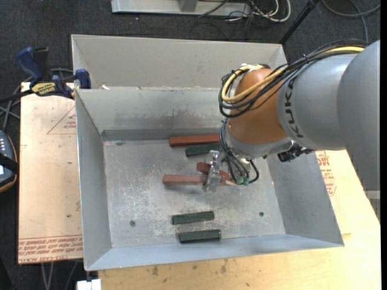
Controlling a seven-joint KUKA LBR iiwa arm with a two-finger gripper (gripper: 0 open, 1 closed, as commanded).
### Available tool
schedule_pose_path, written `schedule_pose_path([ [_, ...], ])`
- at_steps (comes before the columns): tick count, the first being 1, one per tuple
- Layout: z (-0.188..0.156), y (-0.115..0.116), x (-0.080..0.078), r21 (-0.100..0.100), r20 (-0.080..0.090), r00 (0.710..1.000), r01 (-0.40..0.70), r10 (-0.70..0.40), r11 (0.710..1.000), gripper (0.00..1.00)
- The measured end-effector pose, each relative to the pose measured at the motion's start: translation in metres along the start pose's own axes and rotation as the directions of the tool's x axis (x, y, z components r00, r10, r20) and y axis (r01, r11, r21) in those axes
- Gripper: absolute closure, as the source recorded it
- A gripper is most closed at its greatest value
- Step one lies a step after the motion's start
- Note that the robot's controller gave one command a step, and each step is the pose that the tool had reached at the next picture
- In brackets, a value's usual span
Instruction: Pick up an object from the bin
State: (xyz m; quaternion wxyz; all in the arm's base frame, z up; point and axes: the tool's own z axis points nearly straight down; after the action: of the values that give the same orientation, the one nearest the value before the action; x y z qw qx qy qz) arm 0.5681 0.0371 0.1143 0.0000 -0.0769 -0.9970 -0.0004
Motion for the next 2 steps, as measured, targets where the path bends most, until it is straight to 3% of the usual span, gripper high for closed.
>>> schedule_pose_path([
  [2,-0.0168,0.0002,-0.001,-0.001,0.003,1.0,0.0,0.0,1.0,1.0],
])
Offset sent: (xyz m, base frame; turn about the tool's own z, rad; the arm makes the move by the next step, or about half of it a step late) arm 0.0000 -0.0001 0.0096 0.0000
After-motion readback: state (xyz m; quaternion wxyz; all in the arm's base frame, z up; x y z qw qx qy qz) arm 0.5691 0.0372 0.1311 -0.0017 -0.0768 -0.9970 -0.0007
